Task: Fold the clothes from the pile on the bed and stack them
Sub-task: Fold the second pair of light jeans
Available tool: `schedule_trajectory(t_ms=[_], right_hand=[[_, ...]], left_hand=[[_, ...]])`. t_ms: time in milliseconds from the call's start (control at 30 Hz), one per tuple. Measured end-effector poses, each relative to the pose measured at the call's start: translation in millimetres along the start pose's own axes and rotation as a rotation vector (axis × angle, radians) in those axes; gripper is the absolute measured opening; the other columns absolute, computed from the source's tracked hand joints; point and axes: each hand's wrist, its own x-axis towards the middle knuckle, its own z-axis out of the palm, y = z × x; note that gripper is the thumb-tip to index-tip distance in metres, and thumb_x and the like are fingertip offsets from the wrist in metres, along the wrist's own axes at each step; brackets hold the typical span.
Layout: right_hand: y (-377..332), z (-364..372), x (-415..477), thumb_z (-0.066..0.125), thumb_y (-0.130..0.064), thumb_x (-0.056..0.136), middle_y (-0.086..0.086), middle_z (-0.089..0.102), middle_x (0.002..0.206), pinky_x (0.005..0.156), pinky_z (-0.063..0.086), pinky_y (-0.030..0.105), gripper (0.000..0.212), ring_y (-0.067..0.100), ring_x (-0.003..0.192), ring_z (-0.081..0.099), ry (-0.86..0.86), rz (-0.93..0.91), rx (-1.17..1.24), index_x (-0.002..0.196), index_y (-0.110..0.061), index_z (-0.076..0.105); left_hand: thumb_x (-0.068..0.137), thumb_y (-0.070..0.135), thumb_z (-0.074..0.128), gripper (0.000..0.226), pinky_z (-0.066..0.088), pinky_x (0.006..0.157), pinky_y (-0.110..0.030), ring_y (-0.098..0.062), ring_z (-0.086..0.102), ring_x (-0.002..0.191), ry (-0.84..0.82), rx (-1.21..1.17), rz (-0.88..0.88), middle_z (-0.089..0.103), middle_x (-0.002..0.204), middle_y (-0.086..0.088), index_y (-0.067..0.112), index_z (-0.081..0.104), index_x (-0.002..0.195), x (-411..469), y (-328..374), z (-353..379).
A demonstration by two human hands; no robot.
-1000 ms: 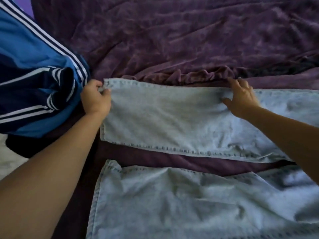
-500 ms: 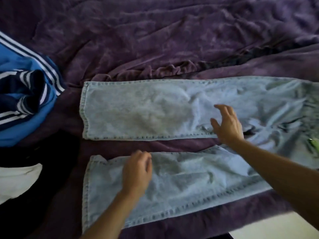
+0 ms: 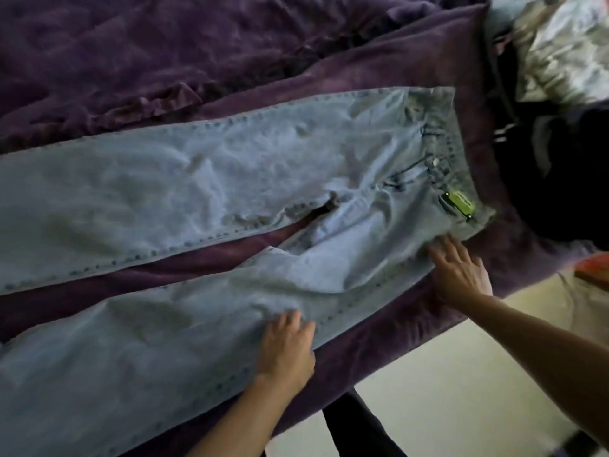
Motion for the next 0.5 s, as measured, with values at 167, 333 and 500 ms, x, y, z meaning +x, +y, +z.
schedule_trajectory(t_ms=[167, 333, 500], right_hand=[[36.1, 13.3, 47.6, 0.065, -0.018, 0.076, 0.013, 0.044, 0.129, 0.09, 0.036, 0.049, 0.05, 0.036, 0.118, 0.041, 0.436, -0.104, 0.193, 0.125, -0.022, 0.054], [88.6, 32.3, 37.1, 0.08, -0.017, 0.063, 0.012, 0.06, 0.101, 0.074, 0.04, 0.046, 0.025, 0.036, 0.096, 0.055, 0.539, -0.31, 0.209, 0.084, -0.01, 0.069], [109.5, 49.2, 20.9, 0.083, -0.009, 0.05, 0.012, 0.063, 0.095, 0.065, 0.046, 0.042, 0.043, 0.034, 0.084, 0.059, 0.446, -0.412, 0.172, 0.09, -0.011, 0.069]], left_hand=[[0.072, 0.014, 0.076, 0.027, 0.052, 0.072, -0.036, -0.025, 0.059, 0.092, 0.171, 0.037, -0.082, 0.058, 0.101, -0.005, 0.016, 0.065, 0.097, 25.8, 34.2, 17.9], [0.042, 0.003, 0.085, 0.035, 0.05, 0.049, -0.029, -0.021, 0.06, 0.066, 0.188, 0.077, 0.025, 0.057, 0.071, 0.0, 0.013, 0.062, 0.067, 4.2, 55.9, 21.4], [0.038, 0.005, 0.089, 0.043, 0.054, 0.055, -0.029, -0.021, 0.064, 0.069, 0.088, 0.13, -0.132, 0.063, 0.074, 0.0, 0.016, 0.07, 0.074, -2.3, 82.0, 33.0]])
